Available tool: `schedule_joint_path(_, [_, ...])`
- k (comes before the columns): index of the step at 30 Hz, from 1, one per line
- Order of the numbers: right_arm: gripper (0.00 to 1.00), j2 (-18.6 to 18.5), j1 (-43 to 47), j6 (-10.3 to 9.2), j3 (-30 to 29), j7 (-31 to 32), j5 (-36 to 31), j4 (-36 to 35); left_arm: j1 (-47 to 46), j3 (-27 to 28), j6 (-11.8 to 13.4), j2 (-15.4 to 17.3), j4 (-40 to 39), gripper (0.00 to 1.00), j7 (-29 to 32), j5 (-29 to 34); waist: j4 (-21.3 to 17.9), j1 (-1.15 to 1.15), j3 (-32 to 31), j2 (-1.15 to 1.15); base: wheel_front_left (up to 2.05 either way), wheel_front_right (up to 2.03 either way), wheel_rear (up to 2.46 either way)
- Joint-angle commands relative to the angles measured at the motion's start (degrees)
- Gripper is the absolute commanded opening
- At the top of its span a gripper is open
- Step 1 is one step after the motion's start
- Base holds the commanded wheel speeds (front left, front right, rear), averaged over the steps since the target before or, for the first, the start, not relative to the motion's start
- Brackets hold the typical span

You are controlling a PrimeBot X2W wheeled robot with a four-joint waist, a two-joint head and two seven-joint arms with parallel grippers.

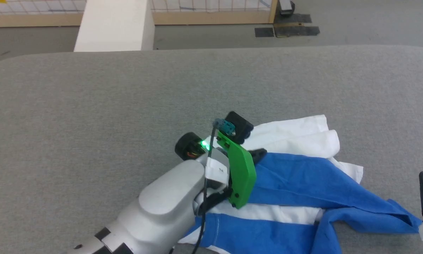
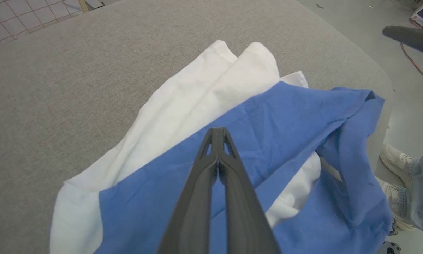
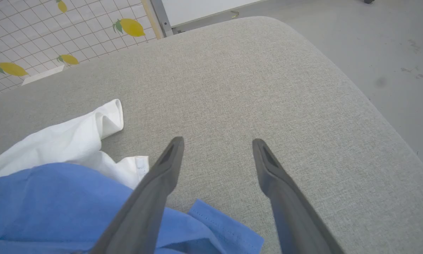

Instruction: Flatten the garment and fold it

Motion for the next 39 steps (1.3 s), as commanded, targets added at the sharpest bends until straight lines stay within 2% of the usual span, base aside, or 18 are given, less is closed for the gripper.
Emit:
schedule_joint_path(1, [1.0,0.0,0.51,-0.08,0.24,0.01,-0.25,0.07,0.24,-0.77,0.03,-0.38,-0.53,0.11,0.66,-0.67,1.32,0.0,-1.05,0.0,0.0,0.0,0.0])
schedule_joint_path(2, [1.0,0.0,0.48,-0.08,0.3,0.08,-0.13,0.01,0.42,-1.77,-0.03,-0.42,-0.88,0.96,1.33,-0.36,1.51,0.0,-1.0,0.0,0.0,0.0,0.0])
schedule_joint_path(3, [1.0,0.0,0.39,-0.08,0.37,0.11,-0.09,-0.06,0.6,-2.34,-0.06,-0.5,-1.09,1.0,1.52,-0.16,1.61,0.0,-0.95,0.0,0.0,0.0,0.0])
schedule_joint_path(11, [1.0,0.0,-0.64,-0.08,1.01,0.36,0.51,-0.71,-1.26,-9.98,-0.35,-1.49,1.25,1.0,6.55,3.81,-0.89,0.0,1.58,0.0,0.0,0.0,0.0])
schedule_joint_path(18, [1.0,0.01,-0.97,-0.08,0.45,-0.64,1.22,0.46,-3.74,-11.9,-0.04,-2.78,4.9,1.0,11.77,3.94,-3.54,0.0,3.43,0.0,0.0,0.0,0.0])
schedule_joint_path(19, [1.0,0.01,-0.95,-0.08,0.37,-0.82,1.19,0.64,-3.88,-11.83,-0.01,-2.97,5.0,0.3,12.24,3.57,-3.73,0.0,3.59,0.0,0.0,0.0,0.0])
schedule_joint_path(20, [1.0,0.01,-0.93,-0.08,0.29,-0.97,1.14,0.81,-3.93,-11.86,-0.02,-3.1,5.06,0.0,12.79,3.24,-3.84,0.0,3.65,0.0,0.0,0.0,0.0])
schedule_joint_path(27, [1.0,0.01,-0.83,-0.08,-0.07,-1.64,0.8,2.24,-3.6,-10.36,-0.01,-3.57,2.84,0.0,13.75,0.03,-3.22,0.0,3.14,0.0,0.0,0.0,0.0])
schedule_joint_path(32, [1.0,0.01,-1.03,-0.08,0.49,-1.64,0.52,2.57,-3.19,-5.21,1.34,-3.43,-0.46,0.0,11.0,-4.1,-1.65,0.0,2.09,0.0,0.0,0.0,0.0])
schedule_joint_path(36, [1.0,0.01,-0.94,-0.08,1.03,-1.5,0.35,2.52,-3.57,1.81,5.54,-0.92,-2.23,0.0,6.09,-6.29,-0.51,0.0,1.17,0.0,0.0,0.0,0.0])
schedule_joint_path(39, [1.0,0.01,-0.7,-0.08,1.25,-1.33,0.26,2.5,-2.72,8.44,10.92,2.57,-2.44,0.0,1.11,-7.64,0.14,0.0,0.58,0.0,0.0,0.0,0.0])
